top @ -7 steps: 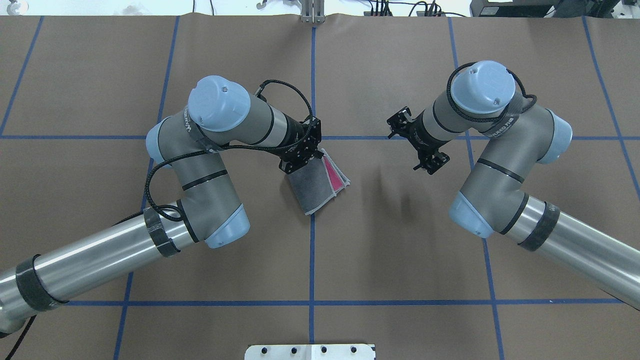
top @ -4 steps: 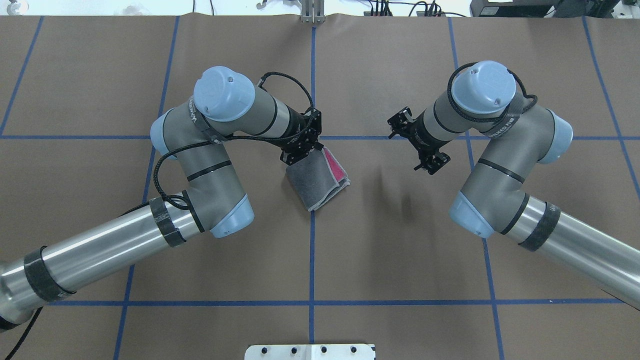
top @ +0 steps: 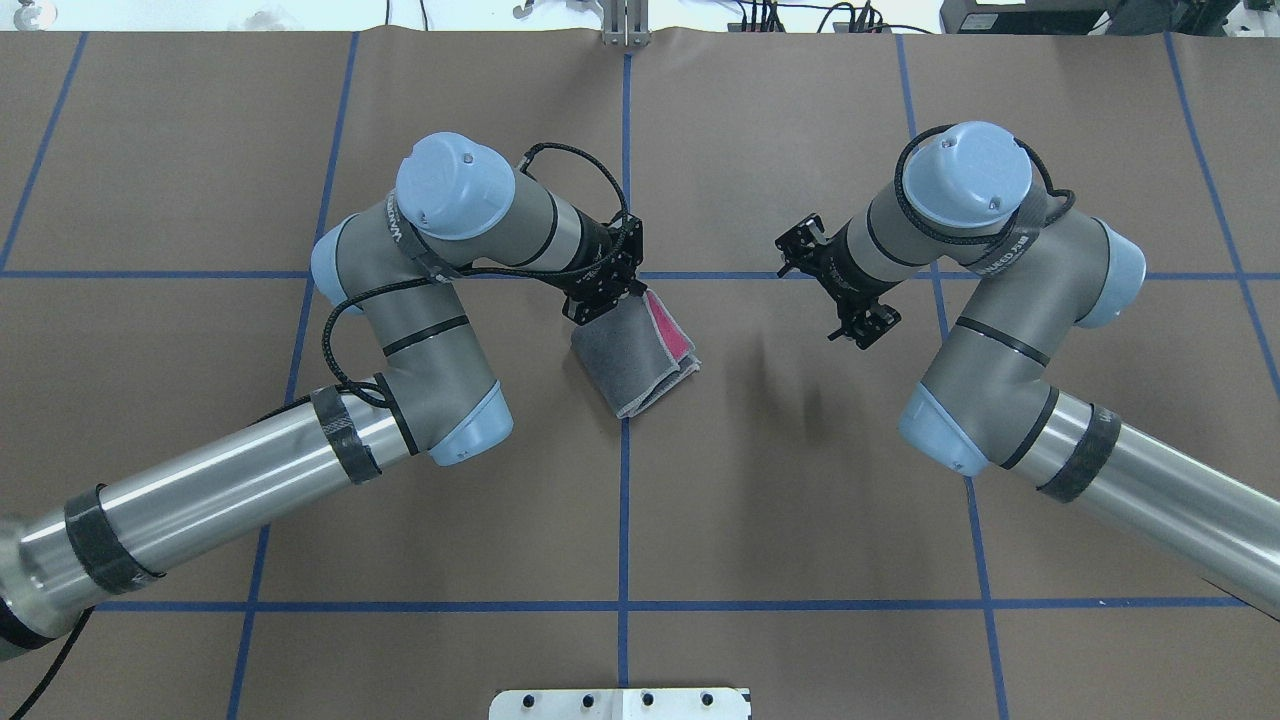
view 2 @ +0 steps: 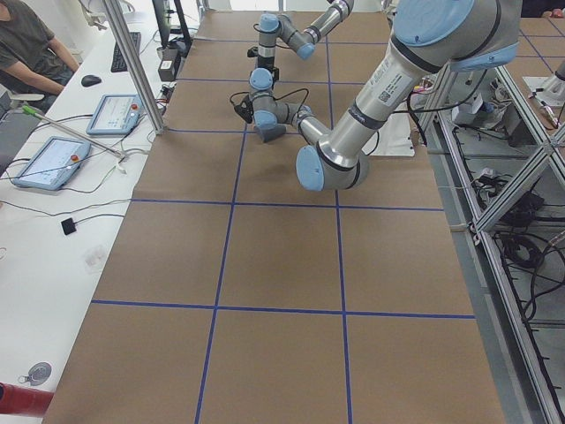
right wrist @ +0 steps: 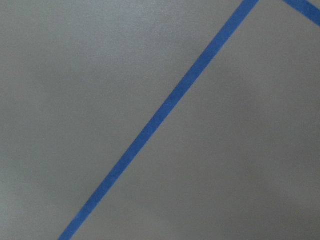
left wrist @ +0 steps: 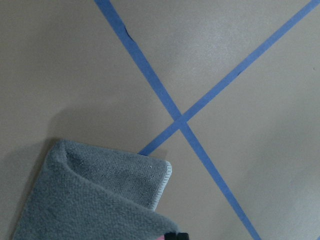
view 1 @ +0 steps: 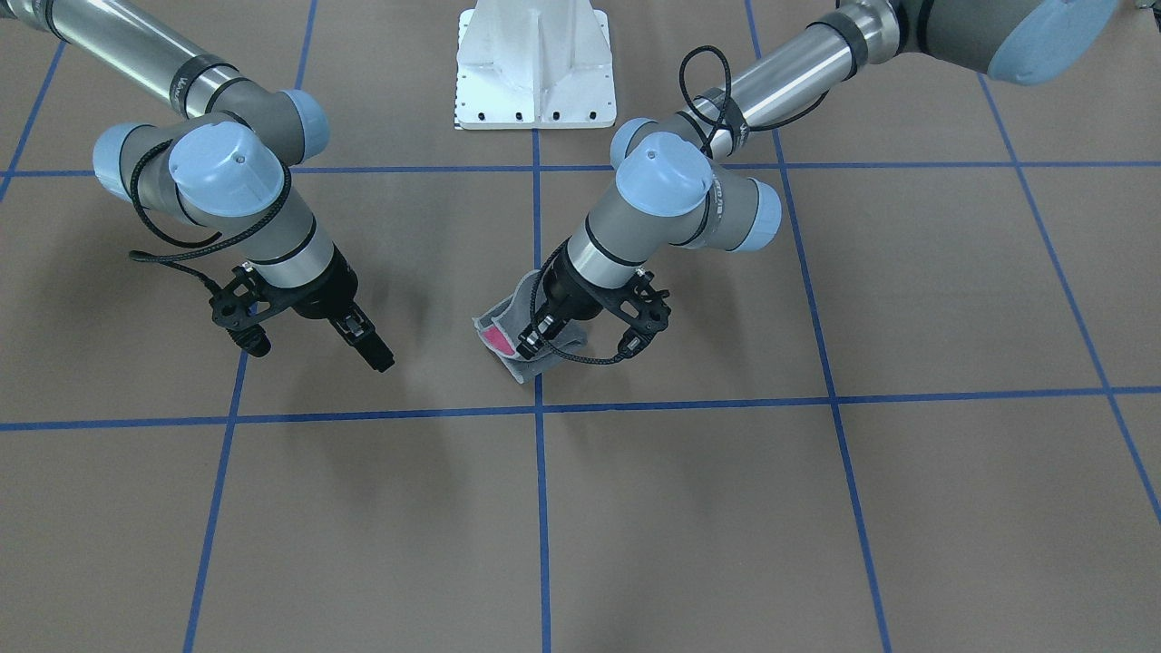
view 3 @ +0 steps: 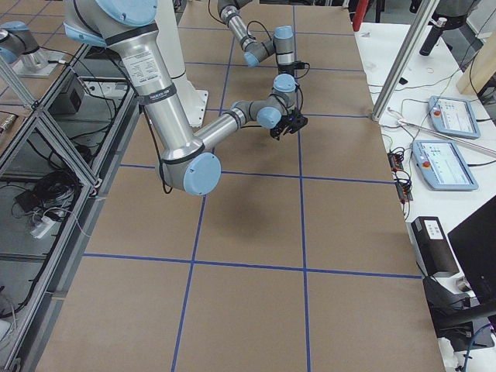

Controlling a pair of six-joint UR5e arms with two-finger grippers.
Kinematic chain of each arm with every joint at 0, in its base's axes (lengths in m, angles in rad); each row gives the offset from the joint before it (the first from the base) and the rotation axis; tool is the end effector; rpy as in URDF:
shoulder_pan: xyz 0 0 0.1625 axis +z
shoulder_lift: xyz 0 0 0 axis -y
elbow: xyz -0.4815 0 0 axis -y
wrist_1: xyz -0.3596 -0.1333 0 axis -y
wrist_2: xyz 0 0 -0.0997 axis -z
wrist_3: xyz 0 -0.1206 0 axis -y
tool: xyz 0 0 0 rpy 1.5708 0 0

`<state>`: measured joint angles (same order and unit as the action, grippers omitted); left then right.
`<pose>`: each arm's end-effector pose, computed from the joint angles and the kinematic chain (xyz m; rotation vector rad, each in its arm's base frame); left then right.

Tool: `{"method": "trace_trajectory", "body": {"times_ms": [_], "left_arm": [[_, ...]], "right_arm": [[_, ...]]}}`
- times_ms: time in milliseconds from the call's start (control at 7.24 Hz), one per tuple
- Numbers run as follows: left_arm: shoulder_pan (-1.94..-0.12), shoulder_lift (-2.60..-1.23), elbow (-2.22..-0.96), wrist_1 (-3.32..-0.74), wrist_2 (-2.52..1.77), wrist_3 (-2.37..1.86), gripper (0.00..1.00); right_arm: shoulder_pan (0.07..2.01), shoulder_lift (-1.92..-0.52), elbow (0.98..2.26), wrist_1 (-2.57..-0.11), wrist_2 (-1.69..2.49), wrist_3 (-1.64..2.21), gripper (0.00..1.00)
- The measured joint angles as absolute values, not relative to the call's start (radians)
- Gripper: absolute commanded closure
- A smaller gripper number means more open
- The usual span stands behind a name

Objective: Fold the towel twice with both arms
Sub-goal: 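Fold the held end over onto the towel's far half with the left gripper, then open the left gripper and raise it off the folded towel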

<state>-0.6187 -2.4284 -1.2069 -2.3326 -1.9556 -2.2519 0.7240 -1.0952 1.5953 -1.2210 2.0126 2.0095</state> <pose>0.6153 -0.5461 0.2470 -0.3846 1.2726 -0.8715 -0.4581 -0.5141 0.4152 -0.3020 -0.9175 0.8876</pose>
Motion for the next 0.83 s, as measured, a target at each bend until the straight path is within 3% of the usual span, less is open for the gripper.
{"method": "trace_trajectory", "body": {"times_ms": [138,829], "left_arm": [[-0.62,-2.441,-1.182,-2.345,-1.944,-2.25,0.0],[-0.642,-2.442,-1.171,-2.359,-1.946,-2.206,0.0]], "right_arm": [[0.724,-1.095,1.595,-1.222,2.012,2.01,0.0],[0.717,-1.087,1.597,-1.221,2.006,2.015,0.0]]}}
